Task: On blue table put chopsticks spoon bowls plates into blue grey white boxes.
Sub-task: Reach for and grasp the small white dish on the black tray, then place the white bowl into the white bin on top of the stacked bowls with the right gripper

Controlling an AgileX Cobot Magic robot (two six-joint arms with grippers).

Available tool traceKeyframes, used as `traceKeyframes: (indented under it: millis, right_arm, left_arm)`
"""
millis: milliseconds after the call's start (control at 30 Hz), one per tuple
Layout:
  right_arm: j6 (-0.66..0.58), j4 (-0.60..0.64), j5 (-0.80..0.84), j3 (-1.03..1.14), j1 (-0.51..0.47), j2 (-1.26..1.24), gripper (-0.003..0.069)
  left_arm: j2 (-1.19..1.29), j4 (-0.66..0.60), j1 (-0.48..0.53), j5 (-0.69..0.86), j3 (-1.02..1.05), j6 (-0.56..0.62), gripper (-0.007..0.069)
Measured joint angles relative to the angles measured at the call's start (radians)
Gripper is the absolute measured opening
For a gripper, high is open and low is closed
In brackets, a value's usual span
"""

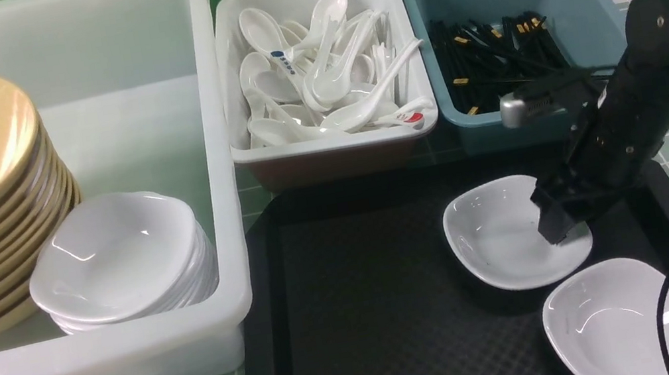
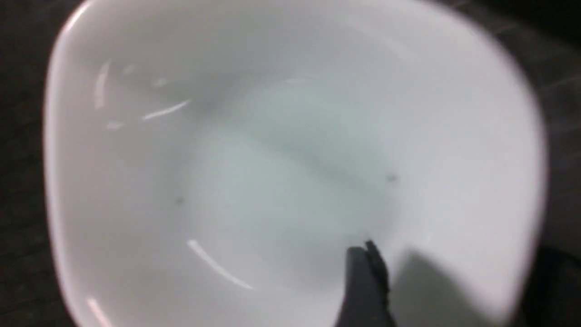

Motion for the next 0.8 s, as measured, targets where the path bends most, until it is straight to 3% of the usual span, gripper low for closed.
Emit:
traceKeyframes:
  millis: [200, 233, 500, 633, 800]
  right_arm:
    - [-0.049, 0.079, 0.003, 0.002, 0.0, -0.017, 0.0143]
    - [-0.051, 0.09, 0.02, -0.004, 0.0, -0.032, 0.0119]
    - [-0.061, 0.101, 0.079, -0.049, 0.057, -0.259, 0.0078]
    - [-0.152, 0.285, -0.077, -0.072, 0.2, -0.349, 0.0078]
    - [-0.44, 0.629, -0.405, -0.109, 0.46, -0.266, 0.0078]
  left_arm:
    - [-0.008, 0.0, 0.0, 0.0, 0.005, 0.0, 0.0001]
    - [-0.016, 0.0, 0.0, 0.001, 0.005, 0.0, 0.0001]
    - [-0.124, 0.0, 0.0, 0.003, 0.005, 0.0, 0.0002]
    - [-0.131, 0.0, 0.0, 0.003, 0.005, 0.0, 0.0002]
    - [-0.131, 0.0, 0.0, 0.004, 0.005, 0.0, 0.0004]
